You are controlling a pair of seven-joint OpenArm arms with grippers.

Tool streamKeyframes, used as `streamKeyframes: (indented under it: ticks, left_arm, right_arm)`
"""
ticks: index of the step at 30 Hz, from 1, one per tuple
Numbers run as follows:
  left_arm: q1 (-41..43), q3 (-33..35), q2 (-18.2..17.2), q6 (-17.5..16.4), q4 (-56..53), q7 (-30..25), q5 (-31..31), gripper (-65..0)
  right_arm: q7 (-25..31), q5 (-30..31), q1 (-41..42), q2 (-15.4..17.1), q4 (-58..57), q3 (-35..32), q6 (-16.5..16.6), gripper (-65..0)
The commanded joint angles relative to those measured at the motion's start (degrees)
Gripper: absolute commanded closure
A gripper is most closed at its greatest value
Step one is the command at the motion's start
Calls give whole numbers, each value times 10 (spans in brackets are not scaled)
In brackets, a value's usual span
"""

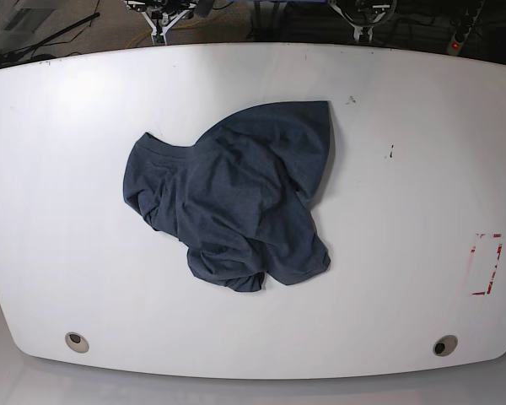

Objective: Fold the T-shirt properly
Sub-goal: 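Move both grippers from rest toward the crumpled navy T-shirt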

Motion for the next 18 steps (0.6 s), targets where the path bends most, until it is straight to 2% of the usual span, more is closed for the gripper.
streamKeyframes:
  ticks: [1,3,4,18]
  left_arm:
    - [7,1,-4,-1,5,-18,-6,-369]
    - [10,1,-5,-1,6,-22,-6,-372]
    - [7,2,1,-2,2,-14,-4,-363]
    - [19,0,1,-2,9,-15,-8,-363]
  right_arm:
    - [0,5,-4,12,-1,3,-2,-173]
    - [1,4,-7,13,2,3,-4,-174]
    - [3,0,2,-9,0,-1,-4,-166]
    - [3,-1,-13,-11,20,-1,-4,-159]
